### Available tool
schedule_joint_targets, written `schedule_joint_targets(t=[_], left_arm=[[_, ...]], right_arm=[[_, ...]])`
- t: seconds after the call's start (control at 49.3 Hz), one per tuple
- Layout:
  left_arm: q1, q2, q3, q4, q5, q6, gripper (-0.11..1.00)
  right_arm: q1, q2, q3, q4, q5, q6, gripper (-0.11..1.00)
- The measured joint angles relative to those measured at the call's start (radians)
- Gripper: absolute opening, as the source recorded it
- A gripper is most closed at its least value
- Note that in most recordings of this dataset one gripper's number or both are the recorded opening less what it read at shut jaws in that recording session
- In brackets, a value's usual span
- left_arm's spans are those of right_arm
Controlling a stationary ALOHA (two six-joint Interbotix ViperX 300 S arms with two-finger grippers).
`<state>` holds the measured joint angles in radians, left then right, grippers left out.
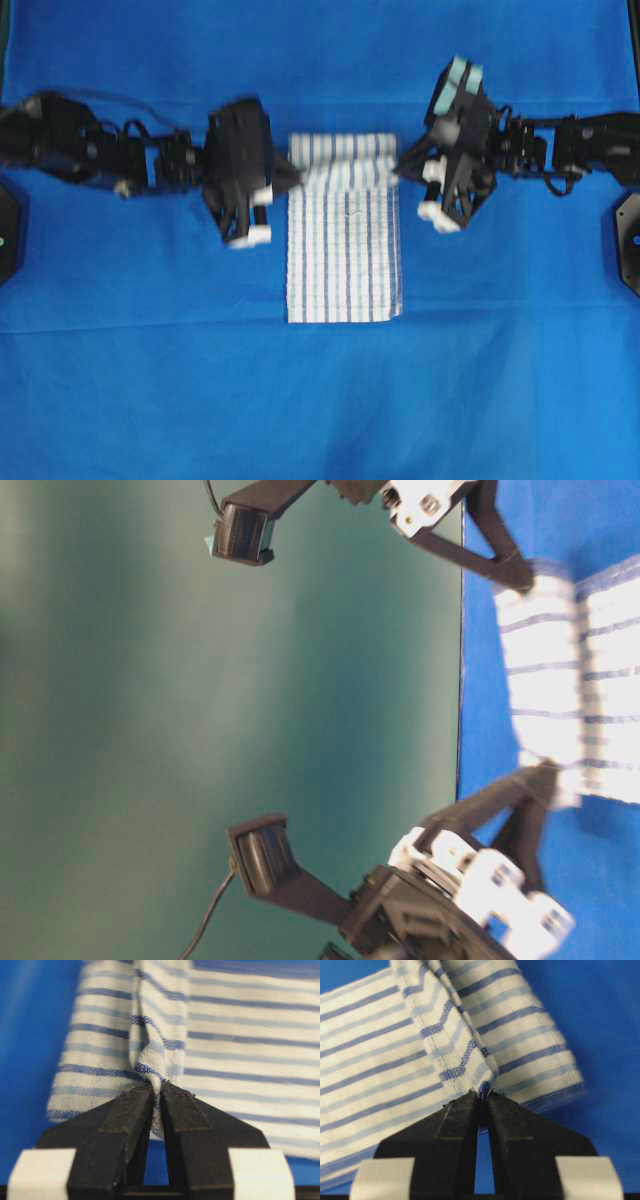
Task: Fold the blue towel.
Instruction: 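Lift the far end and fold it toward the near end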
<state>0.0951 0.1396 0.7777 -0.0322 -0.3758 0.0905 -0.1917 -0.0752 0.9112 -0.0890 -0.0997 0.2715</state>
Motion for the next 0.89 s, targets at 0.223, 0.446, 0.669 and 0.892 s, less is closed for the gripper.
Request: schedule_joint_targets(t=[0.223, 0.446, 0.669, 0.892], left_arm=[[-0.103, 0.0, 0.002, 0.002, 0.035, -0.08, 0.04], [-0.184, 0.002, -0.002, 0.002, 0.041, -0.114, 0.04], [-0.224, 0.005, -0.003, 0.002, 0.041, -0.114, 0.04], [-0.227, 0.011, -0.005, 0.002, 0.041, -0.114, 0.04]], right_arm=[[0.127, -0.002, 0.003, 0.049, 0.0, 0.0, 0.07], [0.204, -0.002, 0.003, 0.08, 0.014, 0.0, 0.07], [0.252, 0.014, -0.002, 0.094, 0.02, 0.0, 0.07], [0.258, 0.055, -0.017, 0.095, 0.021, 0.0, 0.07]])
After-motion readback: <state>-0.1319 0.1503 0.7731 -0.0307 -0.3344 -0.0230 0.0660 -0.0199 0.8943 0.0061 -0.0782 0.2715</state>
